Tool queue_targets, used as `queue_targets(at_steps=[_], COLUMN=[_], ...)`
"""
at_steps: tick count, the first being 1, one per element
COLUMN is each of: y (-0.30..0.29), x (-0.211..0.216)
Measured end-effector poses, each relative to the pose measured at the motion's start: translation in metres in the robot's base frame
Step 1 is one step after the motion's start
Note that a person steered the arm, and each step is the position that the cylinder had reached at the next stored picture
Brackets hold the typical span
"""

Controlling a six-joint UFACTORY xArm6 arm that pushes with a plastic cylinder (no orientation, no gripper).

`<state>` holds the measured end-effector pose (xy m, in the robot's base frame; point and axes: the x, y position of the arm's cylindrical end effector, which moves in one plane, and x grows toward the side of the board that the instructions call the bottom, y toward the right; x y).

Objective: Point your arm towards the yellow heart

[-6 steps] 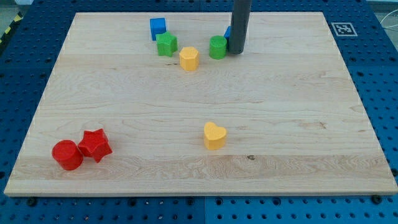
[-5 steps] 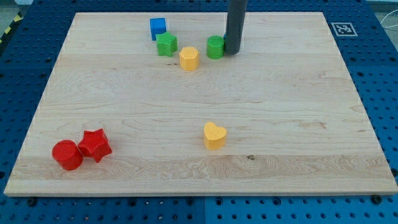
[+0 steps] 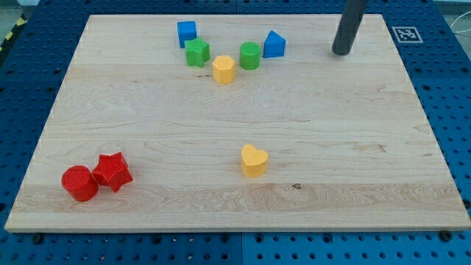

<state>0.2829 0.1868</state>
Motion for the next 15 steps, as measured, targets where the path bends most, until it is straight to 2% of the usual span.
queue_targets(at_steps=[1,2,3,4,5,6,7,9,11,12,15], y=[-0.022,-0.032,-0.008,-0.004,-0.003,-0.003,-0.013,-0.076,-0.119,-0.146,-0.201], x=[-0.043,-0.060,-0.027,0.032,0.093,0.179,0.240,0.260,0.310,0.303,0.233])
